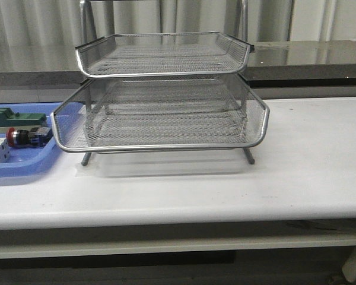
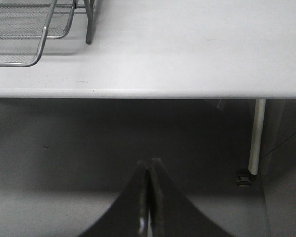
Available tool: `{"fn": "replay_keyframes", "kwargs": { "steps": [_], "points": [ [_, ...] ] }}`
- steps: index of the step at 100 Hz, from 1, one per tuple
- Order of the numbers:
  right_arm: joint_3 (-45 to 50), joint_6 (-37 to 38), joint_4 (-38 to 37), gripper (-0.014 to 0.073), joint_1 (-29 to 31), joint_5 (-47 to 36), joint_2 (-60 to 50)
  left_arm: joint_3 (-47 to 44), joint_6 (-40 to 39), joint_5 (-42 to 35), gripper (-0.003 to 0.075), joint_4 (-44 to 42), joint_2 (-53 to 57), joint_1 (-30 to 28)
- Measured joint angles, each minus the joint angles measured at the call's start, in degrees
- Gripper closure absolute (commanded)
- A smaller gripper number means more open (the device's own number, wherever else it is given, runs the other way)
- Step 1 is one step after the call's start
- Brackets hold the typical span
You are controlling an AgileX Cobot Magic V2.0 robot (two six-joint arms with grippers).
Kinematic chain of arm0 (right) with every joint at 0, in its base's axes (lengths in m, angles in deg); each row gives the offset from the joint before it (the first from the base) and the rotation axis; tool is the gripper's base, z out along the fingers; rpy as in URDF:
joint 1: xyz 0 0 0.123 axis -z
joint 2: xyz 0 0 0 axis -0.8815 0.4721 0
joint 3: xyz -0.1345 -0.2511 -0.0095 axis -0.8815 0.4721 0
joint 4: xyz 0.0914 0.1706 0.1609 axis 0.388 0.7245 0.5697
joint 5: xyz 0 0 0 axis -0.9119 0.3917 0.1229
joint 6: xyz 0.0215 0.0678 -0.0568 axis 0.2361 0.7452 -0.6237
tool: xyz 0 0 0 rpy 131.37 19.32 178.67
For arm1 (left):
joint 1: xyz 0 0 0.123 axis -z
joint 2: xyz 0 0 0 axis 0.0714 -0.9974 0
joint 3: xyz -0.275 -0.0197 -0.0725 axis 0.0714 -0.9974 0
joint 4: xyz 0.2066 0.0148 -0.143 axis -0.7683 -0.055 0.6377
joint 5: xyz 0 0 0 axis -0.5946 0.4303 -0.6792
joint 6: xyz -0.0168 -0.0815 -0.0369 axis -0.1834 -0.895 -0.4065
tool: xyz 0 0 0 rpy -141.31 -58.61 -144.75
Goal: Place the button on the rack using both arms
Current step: 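Reach the left gripper into the blue tray over the red push button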
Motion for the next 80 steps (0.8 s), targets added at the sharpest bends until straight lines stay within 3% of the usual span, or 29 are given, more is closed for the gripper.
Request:
{"fn": "replay_keyframes", "kwargs": {
  "steps": [40,49,66,73,80],
  "points": [
    [0.00,0.00,0.00,0.0664,0.00,0.00,0.00,15.71,3.38,1.21,0.0710,-6.86,-28.09,0.00],
    [0.00,0.00,0.00,0.0664,0.00,0.00,0.00,17.89,5.72,2.79,0.0596,-7.06,-31.94,0.00],
    [0.00,0.00,0.00,0.0664,0.00,0.00,0.00,19.16,7.50,3.56,0.0244,-7.20,-35.57,0.00],
    [0.00,0.00,0.00,0.0664,0.00,0.00,0.00,19.21,7.59,3.60,0.0169,-7.43,-35.94,0.00],
    [0.00,0.00,0.00,0.0664,0.00,0.00,0.00,19.29,7.62,3.60,0.0167,-7.57,-36.03,0.00]
  ]
}}
